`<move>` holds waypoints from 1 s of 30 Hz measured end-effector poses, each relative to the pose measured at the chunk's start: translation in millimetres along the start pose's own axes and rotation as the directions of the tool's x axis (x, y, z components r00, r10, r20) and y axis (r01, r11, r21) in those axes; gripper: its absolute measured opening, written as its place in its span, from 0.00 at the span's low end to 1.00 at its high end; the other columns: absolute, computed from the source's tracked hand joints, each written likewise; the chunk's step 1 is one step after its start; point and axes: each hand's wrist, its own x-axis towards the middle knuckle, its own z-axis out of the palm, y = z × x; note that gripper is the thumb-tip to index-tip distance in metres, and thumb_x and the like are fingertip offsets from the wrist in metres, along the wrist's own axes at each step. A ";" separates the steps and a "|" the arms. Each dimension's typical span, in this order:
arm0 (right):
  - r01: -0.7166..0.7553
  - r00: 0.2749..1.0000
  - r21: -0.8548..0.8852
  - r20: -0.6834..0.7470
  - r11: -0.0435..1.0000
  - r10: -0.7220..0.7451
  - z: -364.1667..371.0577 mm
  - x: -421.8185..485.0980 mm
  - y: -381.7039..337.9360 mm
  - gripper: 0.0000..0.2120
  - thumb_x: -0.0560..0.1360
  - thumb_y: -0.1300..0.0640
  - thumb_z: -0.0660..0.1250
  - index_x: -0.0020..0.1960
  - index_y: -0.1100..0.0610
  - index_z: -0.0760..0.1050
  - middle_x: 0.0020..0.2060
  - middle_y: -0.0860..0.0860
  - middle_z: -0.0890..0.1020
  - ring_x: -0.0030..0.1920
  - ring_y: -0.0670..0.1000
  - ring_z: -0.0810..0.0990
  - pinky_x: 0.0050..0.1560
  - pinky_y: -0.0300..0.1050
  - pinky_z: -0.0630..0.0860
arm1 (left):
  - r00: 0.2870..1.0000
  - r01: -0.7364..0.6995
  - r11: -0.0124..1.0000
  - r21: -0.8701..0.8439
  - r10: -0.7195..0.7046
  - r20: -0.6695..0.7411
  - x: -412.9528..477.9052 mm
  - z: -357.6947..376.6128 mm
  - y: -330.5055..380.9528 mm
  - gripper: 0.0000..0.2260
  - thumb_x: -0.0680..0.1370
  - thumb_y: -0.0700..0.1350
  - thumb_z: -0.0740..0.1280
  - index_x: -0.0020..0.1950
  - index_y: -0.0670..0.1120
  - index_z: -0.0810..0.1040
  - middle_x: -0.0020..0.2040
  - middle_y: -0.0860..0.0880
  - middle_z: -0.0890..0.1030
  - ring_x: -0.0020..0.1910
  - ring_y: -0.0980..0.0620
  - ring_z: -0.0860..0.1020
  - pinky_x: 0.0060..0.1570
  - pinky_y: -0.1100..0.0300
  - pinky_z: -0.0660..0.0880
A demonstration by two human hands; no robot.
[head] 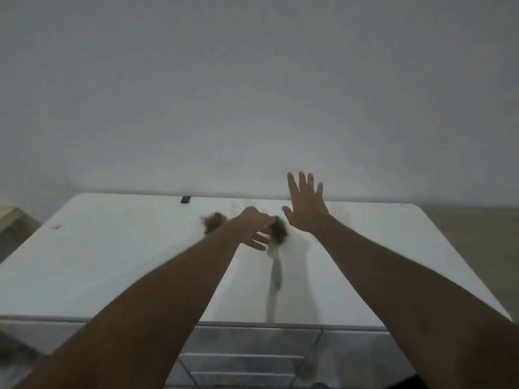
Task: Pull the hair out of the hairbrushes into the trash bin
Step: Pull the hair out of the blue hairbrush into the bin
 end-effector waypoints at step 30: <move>0.124 0.970 0.014 -0.212 0.992 -0.119 35.7 -55.1 -87.4 0.38 0.80 0.45 0.61 0.80 0.60 0.48 0.78 0.62 0.55 0.78 0.67 0.51 0.75 0.67 0.52 | 0.981 -0.146 0.981 -0.130 0.126 -0.147 -64.0 -34.6 -90.0 0.14 0.81 0.40 0.65 0.65 0.36 0.70 0.47 0.42 0.81 0.42 0.45 0.82 0.50 0.50 0.77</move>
